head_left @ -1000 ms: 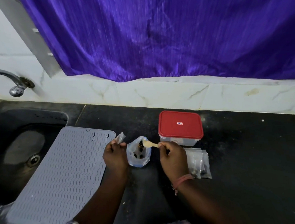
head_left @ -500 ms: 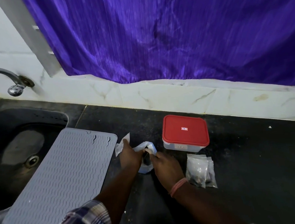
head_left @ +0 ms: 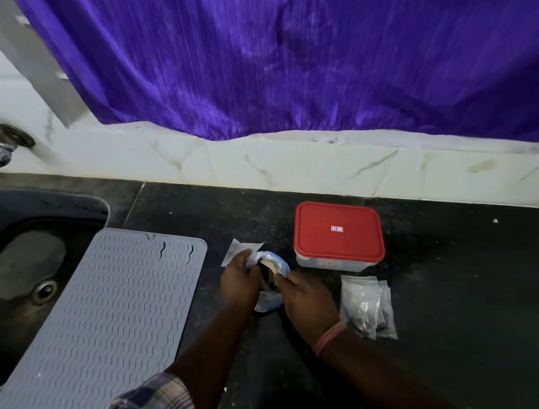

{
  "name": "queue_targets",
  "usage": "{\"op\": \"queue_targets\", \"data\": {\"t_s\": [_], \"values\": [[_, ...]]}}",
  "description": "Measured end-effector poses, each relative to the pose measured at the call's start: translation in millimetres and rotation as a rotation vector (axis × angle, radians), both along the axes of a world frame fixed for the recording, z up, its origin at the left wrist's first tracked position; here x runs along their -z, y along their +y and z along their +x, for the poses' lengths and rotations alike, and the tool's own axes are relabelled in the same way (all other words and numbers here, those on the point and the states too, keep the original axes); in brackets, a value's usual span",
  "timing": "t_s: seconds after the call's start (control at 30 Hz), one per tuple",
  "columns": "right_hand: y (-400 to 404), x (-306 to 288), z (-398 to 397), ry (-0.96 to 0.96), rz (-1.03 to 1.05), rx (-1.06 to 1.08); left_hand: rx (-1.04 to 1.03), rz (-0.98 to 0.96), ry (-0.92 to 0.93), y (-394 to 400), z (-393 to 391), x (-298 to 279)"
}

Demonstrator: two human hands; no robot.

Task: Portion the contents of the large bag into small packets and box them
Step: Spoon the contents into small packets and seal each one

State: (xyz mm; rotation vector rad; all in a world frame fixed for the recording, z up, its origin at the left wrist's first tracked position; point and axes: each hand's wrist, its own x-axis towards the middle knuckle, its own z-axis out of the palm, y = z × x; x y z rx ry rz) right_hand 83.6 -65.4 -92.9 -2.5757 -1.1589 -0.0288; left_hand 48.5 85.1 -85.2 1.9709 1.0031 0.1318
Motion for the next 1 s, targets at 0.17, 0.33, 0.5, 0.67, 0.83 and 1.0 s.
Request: {"op": "queue_targets", "data": {"t_s": [0.17, 0.33, 0.5, 0.67, 0.83, 1.0], "values": [[-6, -14, 5, 0.151, 0.202, 0.122, -0.026, -0.021, -0.091, -1, -7, 3], [-13, -19, 3, 0.086, 0.231, 0.147, -0.026, -0.013, -0.108, -2, -7, 4], [-7, -13, -5, 0.099, 0.144, 0.138, -0.025, -0.025, -0.113, -4, -13, 3], [-12, -20, -9, 0.224, 0.215, 0.243, -0.074, -0.06, -0.13, -10, -15, 2], [-16, -13, -19, 0.311, 0.225, 0.382, -0.104, -0.109, -0.191, -21, -13, 0], [-13, -13, -25, 0.555, 0.321, 0.601, -0.19, -0.263, -0.269, -22, -13, -5]]}}
